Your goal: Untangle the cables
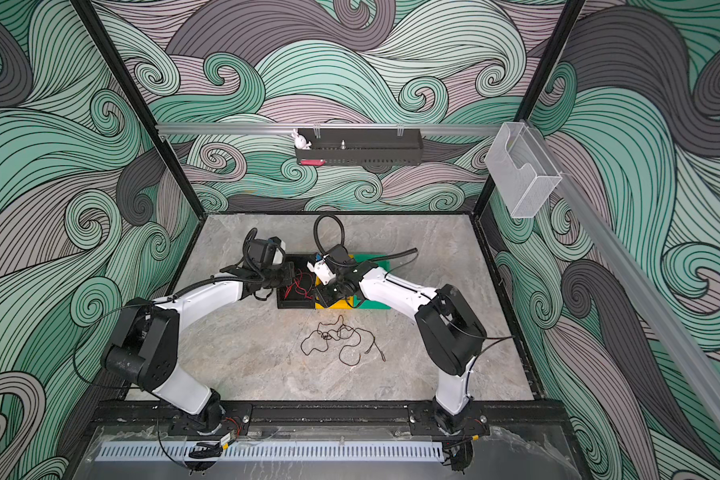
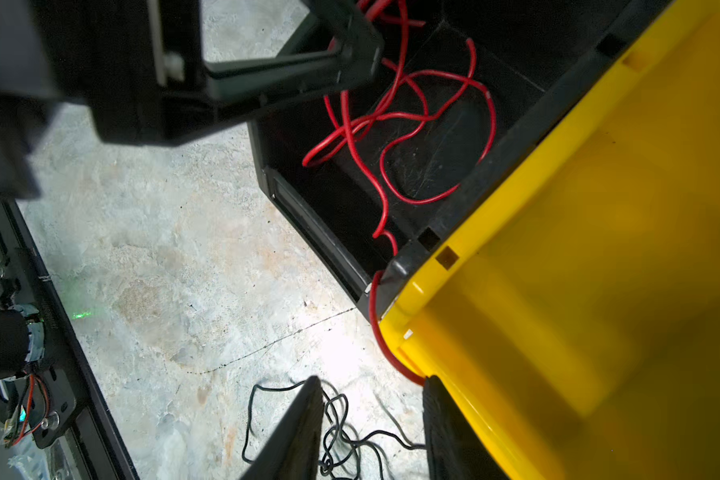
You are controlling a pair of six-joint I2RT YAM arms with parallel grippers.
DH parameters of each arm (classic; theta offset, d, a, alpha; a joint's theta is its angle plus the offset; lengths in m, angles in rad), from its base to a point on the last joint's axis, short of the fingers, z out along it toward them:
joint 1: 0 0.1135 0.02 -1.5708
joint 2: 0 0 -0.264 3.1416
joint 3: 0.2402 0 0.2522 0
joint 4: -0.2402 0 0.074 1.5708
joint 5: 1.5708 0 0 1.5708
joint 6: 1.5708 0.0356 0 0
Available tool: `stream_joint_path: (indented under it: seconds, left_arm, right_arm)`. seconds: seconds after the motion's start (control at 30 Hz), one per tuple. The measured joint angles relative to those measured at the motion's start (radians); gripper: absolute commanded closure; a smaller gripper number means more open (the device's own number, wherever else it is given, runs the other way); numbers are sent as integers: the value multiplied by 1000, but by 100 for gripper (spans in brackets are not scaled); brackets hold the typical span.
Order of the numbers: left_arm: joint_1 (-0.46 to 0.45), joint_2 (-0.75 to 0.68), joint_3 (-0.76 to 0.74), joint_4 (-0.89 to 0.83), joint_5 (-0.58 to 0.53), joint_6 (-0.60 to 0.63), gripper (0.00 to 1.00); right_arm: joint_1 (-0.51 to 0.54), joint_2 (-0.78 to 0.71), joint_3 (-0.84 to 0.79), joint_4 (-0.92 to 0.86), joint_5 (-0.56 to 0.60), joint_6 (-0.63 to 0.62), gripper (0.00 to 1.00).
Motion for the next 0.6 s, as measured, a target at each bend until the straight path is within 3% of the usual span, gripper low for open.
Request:
stream_joint_path:
  seconds: [0.4,0.6]
  left_arm:
    - [3,15,2,0,-9,3,98]
    - [5,31,5,1,-10,3,98]
  right_arm:
    - [-17,35,1,45,-43,-52,58]
    - [-17,51,1,64,-87,-51,74]
